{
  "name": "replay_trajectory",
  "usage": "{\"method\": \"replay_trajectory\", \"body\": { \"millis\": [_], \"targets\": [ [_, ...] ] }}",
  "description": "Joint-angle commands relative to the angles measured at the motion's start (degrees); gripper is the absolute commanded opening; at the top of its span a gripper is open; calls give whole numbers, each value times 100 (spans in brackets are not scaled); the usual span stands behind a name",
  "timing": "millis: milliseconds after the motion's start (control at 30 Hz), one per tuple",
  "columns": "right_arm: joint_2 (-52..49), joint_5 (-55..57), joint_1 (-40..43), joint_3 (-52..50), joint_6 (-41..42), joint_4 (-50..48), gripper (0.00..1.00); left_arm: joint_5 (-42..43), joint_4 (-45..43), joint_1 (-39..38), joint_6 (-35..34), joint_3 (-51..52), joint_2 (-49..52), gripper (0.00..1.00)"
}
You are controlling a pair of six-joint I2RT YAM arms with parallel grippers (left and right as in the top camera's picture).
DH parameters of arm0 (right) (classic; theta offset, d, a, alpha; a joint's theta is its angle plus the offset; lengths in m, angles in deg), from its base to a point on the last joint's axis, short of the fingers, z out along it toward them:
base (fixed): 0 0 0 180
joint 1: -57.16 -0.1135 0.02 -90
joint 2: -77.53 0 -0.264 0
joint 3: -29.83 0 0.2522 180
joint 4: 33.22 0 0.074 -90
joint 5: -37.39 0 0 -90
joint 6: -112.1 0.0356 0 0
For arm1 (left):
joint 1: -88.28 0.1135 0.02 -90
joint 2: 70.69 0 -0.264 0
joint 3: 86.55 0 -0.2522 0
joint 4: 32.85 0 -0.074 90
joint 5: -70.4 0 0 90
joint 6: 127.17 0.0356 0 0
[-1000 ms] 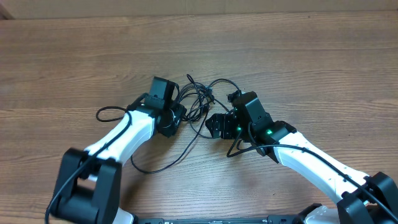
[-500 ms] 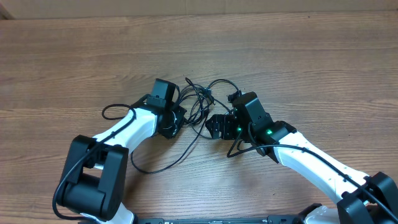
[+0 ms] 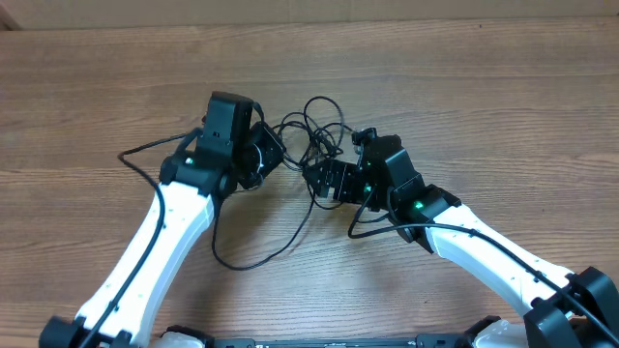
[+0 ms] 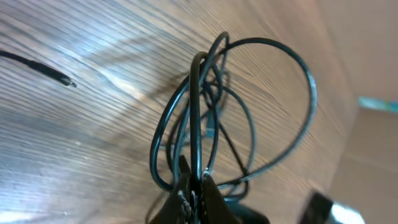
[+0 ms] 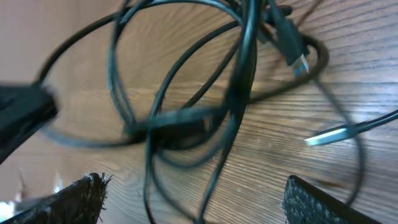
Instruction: Untangle cables
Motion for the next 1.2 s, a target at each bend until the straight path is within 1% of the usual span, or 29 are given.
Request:
{"method": "replay_trajectory", "body": {
  "millis": [0,133,200,367,500,600,700,767,867,900,967,1033,1100,1167],
  "targets": [
    [-24,544,-28,79,605,-44,90,192,11,-153,278,-85,-323,4],
    [-26,1132,-26,79,918,-63,90,616,-111,-214,323,-96,-702,4],
    [-59,1368,-26,79,922,15,89,767,-267,-203,391,-96,-940,4],
    [-256,1775,-26,79,918,643,89,914,-719,-81,398,-96,-1541,4],
    [-404,1950,50,79,890,1209,92,1084,-957,153,422,-96,-1917,4],
    [-387,1943,240,79,820,1434,93,1088,-944,378,839,-96,-2041,4],
    [-308,1790,505,79,297,1480,93,1086,-903,562,1198,-96,-2041,4],
    [-164,1611,721,81,2,1547,93,1093,-940,702,1255,-96,-2044,4],
    [208,1071,1034,81,-562,1572,94,1360,-1217,918,1259,-96,-2044,4],
    [372,802,1110,81,-835,1545,98,1488,-1338,975,1259,-96,-2041,4],
    [719,214,1176,81,-1534,1342,99,1657,-1521,1001,1259,-96,-2041,4],
    [990,-417,1130,81,-2214,903,100,1775,-1639,999,1257,-96,-2041,4],
    [1058,-723,988,81,-2601,518,100,1875,-1716,999,1255,-96,-2041,4],
    [1010,-680,796,79,-2789,240,100,2015,-1775,994,1224,-96,-2041,4]
  ]
}}
